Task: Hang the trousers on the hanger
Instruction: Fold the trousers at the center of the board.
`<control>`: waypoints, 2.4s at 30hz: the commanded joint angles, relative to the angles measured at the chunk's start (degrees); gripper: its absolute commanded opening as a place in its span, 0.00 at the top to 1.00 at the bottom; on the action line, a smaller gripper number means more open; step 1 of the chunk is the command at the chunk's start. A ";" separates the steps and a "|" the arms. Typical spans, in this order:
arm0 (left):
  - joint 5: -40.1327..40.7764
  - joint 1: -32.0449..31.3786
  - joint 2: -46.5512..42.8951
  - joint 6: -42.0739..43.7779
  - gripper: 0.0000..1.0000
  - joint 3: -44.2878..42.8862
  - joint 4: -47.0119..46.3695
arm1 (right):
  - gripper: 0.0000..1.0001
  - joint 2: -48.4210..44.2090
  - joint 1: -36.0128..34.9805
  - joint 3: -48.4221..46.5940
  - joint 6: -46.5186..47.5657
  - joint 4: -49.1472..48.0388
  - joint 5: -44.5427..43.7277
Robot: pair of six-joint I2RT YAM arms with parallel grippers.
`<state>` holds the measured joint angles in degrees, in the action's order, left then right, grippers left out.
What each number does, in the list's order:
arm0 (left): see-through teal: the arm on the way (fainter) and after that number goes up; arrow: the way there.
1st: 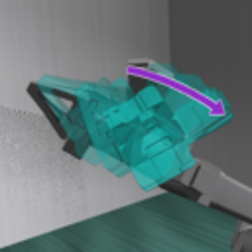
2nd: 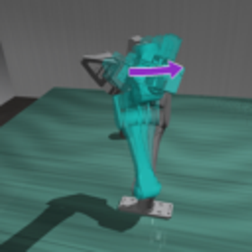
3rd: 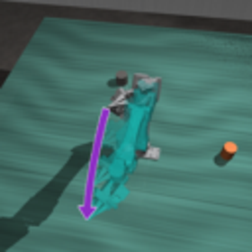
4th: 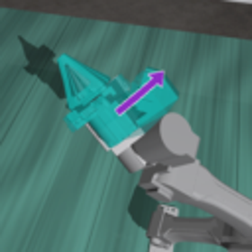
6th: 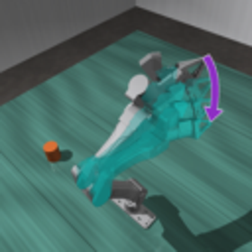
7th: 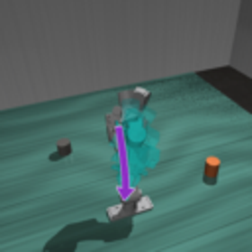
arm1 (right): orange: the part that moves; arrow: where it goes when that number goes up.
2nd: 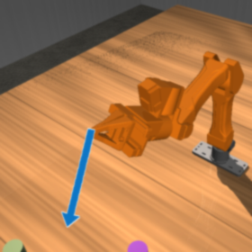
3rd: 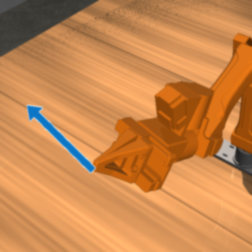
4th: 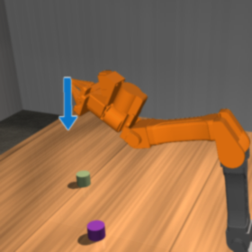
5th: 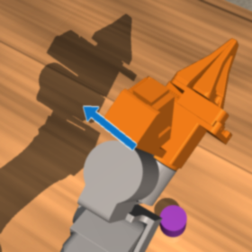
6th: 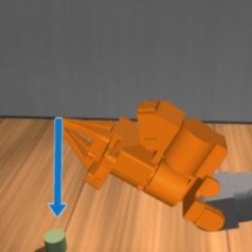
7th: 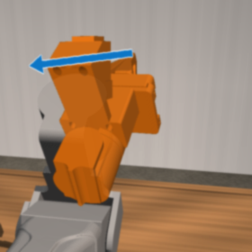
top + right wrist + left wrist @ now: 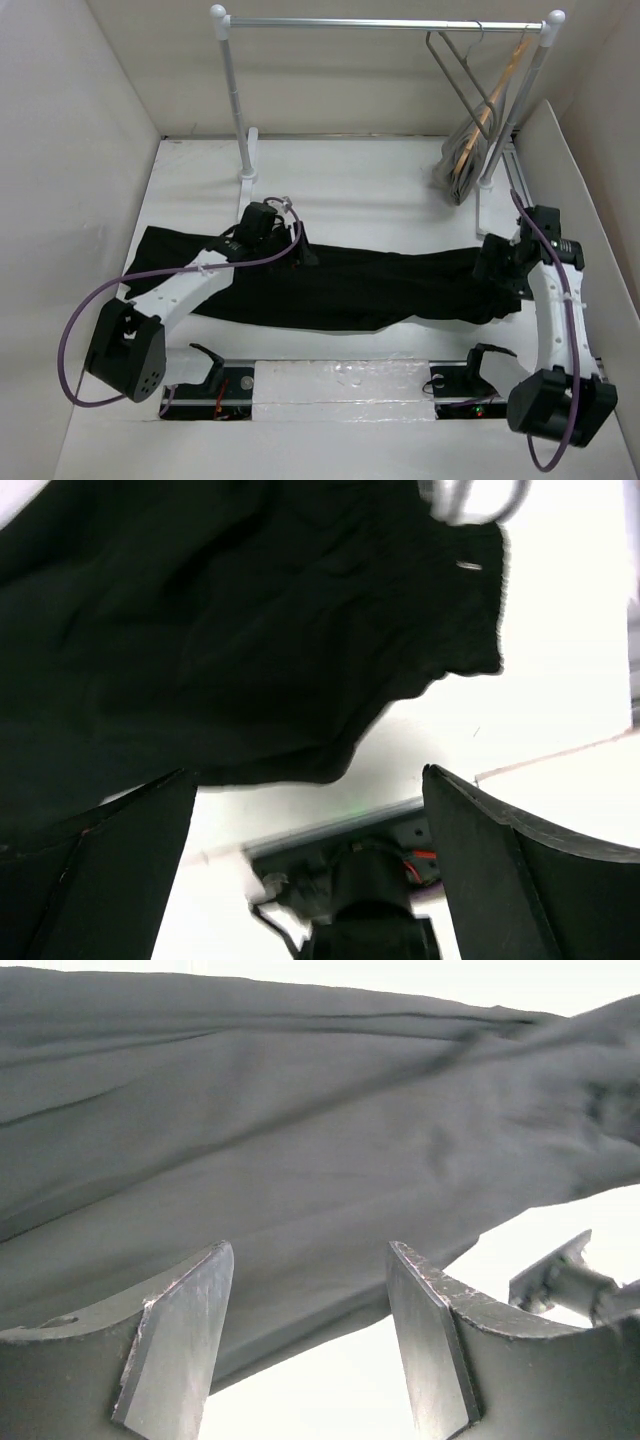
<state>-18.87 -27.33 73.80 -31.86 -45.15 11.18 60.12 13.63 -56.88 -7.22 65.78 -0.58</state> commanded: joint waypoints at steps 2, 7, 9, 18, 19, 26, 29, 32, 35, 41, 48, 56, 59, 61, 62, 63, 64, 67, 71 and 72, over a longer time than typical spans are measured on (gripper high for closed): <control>0.60 -2.73 -3.22 -0.22 0.41 -1.88 -0.89 | 0.00 -10.16 7.43 7.20 -9.38 -6.42 -5.06; -0.46 -2.73 -3.92 1.97 0.42 -0.56 0.07 | 0.00 -9.07 14.32 15.31 -12.11 -13.47 0.14; -0.46 -2.73 -4.45 2.58 0.42 -0.47 0.51 | 0.00 -7.74 14.32 15.92 -12.02 -16.45 2.14; 1.73 -8.70 -4.63 2.59 0.43 -1.08 1.47 | 0.00 -2.99 14.32 22.68 -18.08 -28.58 4.44; 2.78 -9.31 -4.54 3.11 0.43 -1.26 1.91 | 0.00 -2.38 14.32 23.30 -18.78 -28.86 4.10; 6.65 -9.32 -4.28 4.70 0.43 -2.93 5.43 | 0.00 5.00 14.32 26.21 -20.11 -34.92 2.95; 7.54 -8.54 -3.93 5.14 0.43 -3.02 5.70 | 0.16 9.22 14.32 26.65 -19.67 -39.31 5.32; 7.18 -6.95 -3.75 5.14 0.43 -2.05 4.82 | 0.49 11.34 15.02 27.26 -18.70 -42.84 6.91; 7.80 -6.95 -3.93 4.88 0.43 -0.48 4.29 | 0.94 9.77 17.82 26.56 -16.95 -44.42 8.92; 7.18 -8.26 -1.65 2.59 0.43 2.78 2.53 | 1.00 5.27 22.48 9.45 -5.55 -35.23 5.86; 7.36 -17.13 8.25 -2.77 0.43 0.42 0.42 | 1.00 3.53 24.07 -9.99 4.93 -26.41 4.18; 12.20 -29.80 21.30 -6.99 0.42 -16.98 6.66 | 1.00 -5.70 17.07 -15.19 11.01 -22.01 10.24; 11.58 -26.73 15.78 -7.60 0.41 -18.75 9.19 | 1.00 -8.35 8.91 -13.52 10.65 -21.84 13.66; 13.33 -22.52 8.58 -6.91 0.41 -19.62 12.53 | 1.00 -9.57 3.98 -13.78 9.78 -21.05 13.59; 13.95 -20.76 6.47 -6.38 0.40 -20.06 14.12 | 1.00 -10.19 -2.40 -13.87 7.86 -21.48 13.15; 15.52 -17.00 2.09 -5.59 0.40 -20.50 15.52 | 1.00 -10.46 -6.21 -13.87 5.32 -21.66 12.28; 16.14 -14.79 -0.04 -5.06 0.39 -21.38 17.98 | 1.00 -10.72 -10.33 -13.96 3.90 -21.92 10.53; 17.20 -5.85 -5.67 -3.13 0.38 -21.92 20.45 | 1.00 -9.68 -29.49 -13.34 -4.71 -27.53 3.50; 16.33 5.07 -9.11 -0.41 0.38 -21.30 21.78 | 1.00 1.73 -52.09 -21.47 -10.00 -32.99 -11.25; 15.54 7.27 -9.81 -0.05 0.38 -21.39 21.61 | 1.00 8.46 -55.26 -23.69 -10.26 -33.69 -11.89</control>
<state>-2.76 -24.34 63.72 -34.89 -66.65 27.75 59.72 -34.44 -73.63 -11.86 41.52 -3.09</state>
